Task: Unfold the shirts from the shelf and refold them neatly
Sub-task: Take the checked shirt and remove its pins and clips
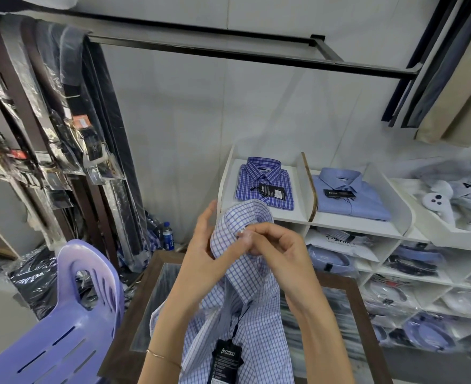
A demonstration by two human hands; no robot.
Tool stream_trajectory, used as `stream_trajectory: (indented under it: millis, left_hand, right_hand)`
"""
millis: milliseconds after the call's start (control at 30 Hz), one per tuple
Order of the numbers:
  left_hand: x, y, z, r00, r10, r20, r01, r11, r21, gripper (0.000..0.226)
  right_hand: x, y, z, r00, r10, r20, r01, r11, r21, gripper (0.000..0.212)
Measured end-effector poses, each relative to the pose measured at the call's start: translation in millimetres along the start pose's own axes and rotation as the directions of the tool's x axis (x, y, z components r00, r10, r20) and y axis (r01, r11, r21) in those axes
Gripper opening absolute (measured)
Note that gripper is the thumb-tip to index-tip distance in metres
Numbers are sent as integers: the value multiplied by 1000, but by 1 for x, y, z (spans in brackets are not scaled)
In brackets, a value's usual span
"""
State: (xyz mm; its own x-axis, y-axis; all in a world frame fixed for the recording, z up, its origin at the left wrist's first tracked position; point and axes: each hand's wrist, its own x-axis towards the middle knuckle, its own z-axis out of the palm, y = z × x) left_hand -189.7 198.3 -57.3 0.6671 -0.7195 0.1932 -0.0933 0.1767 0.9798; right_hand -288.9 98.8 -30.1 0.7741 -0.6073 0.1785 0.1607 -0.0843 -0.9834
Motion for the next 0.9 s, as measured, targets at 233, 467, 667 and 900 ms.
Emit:
stream_trajectory:
  millis: [233,467,667,900]
  left_hand:
    - [-6,-17,4,988,-139,61,134,988,79,34]
    - [-6,-13,-9,939,-338,-59,292,879,-378,38]
    - [-7,-9,-6,940,-334,-72,285,883,-372,25]
    - [-7,-11,-5,950,-302,-73,269,918,-293,28]
  right_hand:
    - [3,-1,11,1000,-28,5,28,999,31,13]
    - [9,8,-21,979,-185,-86,155,948,-279,13]
    - [9,18,-20,971,-237,4,206,834,-512,14]
    - [8,18,-16,972,-234,16,198,782,-591,12]
